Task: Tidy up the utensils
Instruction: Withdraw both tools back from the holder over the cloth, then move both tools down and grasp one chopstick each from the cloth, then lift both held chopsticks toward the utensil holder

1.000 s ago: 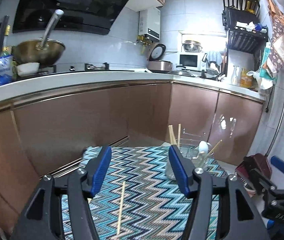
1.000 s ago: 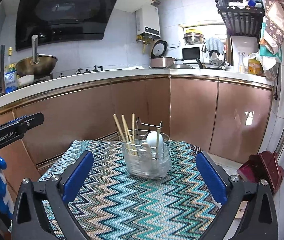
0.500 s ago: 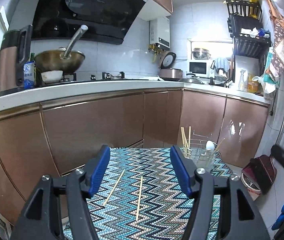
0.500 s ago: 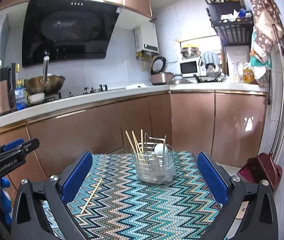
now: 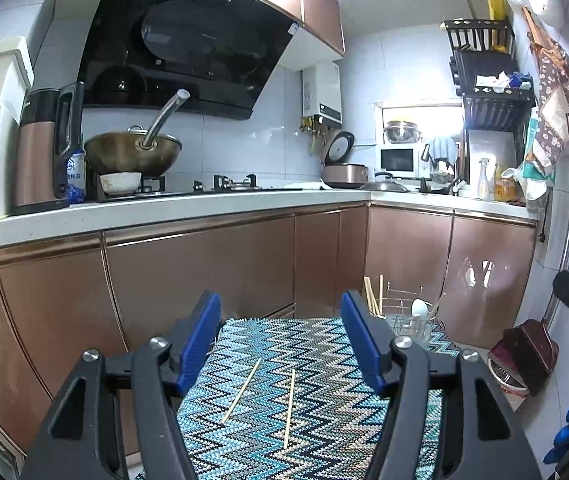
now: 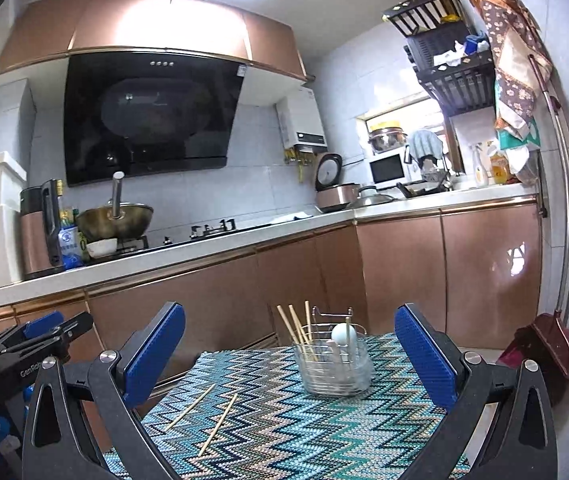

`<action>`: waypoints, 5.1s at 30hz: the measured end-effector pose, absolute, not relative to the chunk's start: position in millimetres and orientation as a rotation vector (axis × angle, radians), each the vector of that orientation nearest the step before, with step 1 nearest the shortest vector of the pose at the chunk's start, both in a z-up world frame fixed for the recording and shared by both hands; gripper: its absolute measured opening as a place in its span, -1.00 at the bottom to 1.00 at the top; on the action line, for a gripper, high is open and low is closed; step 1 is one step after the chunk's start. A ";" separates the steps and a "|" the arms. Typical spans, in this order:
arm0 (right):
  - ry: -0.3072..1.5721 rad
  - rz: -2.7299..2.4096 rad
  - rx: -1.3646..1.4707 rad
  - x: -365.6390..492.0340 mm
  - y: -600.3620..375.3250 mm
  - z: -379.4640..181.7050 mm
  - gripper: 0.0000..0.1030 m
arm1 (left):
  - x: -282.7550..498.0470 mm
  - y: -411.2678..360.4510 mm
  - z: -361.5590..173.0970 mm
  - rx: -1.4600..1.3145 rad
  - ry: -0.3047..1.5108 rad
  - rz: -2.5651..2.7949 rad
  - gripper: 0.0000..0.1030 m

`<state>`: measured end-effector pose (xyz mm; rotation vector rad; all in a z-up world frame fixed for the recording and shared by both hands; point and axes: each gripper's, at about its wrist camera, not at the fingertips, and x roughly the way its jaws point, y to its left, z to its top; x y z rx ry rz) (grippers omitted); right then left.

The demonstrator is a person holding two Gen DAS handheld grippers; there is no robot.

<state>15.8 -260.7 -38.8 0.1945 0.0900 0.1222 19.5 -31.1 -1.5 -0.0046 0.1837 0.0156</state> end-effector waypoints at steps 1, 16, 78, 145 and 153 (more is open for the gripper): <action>0.098 0.129 0.190 16.9 -258.7 -39.3 0.99 | 19.0 -30.2 -1.5 -0.004 0.179 0.016 0.18; 0.136 0.092 0.130 20.7 -249.0 -51.2 1.00 | 26.8 -12.1 -6.8 -0.033 0.184 0.044 0.18; 0.623 0.192 0.046 156.0 -174.9 -146.8 1.00 | 151.2 66.0 -117.4 -0.021 0.548 0.146 0.31; 0.809 0.509 0.155 238.8 -104.0 -146.9 -0.89 | 233.7 47.9 -102.3 -0.060 0.729 -0.197 -0.90; 0.665 0.486 0.158 167.4 -131.0 -104.6 -0.89 | 176.8 36.0 -68.5 -0.093 0.621 -0.204 -0.90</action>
